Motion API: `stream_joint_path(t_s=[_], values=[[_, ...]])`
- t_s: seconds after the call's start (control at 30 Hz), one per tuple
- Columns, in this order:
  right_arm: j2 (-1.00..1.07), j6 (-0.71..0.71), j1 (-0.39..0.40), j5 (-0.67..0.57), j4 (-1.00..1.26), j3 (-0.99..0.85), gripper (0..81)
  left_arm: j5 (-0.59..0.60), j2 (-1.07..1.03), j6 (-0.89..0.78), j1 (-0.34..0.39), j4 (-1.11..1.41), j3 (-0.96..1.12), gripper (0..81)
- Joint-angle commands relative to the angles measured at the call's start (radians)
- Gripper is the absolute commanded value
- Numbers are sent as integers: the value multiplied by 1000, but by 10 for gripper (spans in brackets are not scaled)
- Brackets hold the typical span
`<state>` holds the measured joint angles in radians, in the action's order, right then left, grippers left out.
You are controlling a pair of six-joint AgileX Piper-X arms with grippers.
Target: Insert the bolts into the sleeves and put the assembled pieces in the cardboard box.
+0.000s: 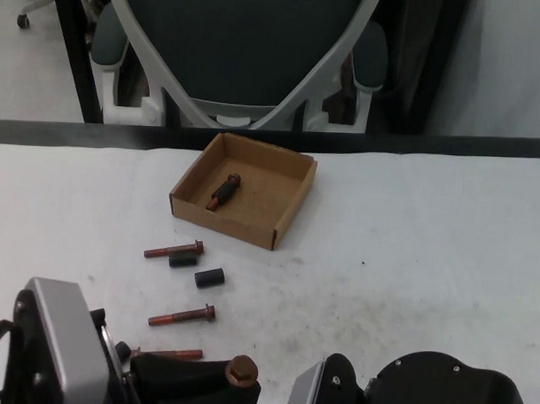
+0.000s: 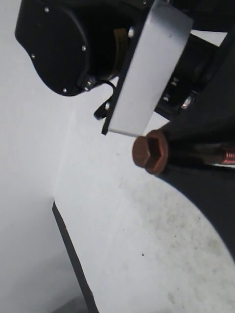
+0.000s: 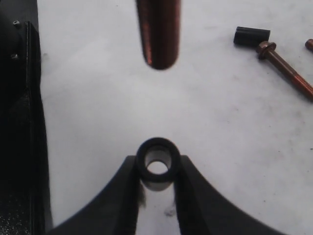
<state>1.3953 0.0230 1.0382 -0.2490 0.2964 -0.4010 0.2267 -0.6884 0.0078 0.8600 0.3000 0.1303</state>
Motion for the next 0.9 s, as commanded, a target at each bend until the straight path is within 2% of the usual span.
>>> stream_joint_path(t_s=[0.0, 0.2, 0.87], values=[[-10, 11, 4, 5, -2, -10, 2, 7, -5, -1, -1, 10, 1, 8], [-10, 25, 4, 18, -6, -19, 2, 57, -6, -1, -1, 10, 1, 8], [-126, 51, 32, 59, -82, -30, 2, 52, -6, -2, -1, 10, 1, 8]])
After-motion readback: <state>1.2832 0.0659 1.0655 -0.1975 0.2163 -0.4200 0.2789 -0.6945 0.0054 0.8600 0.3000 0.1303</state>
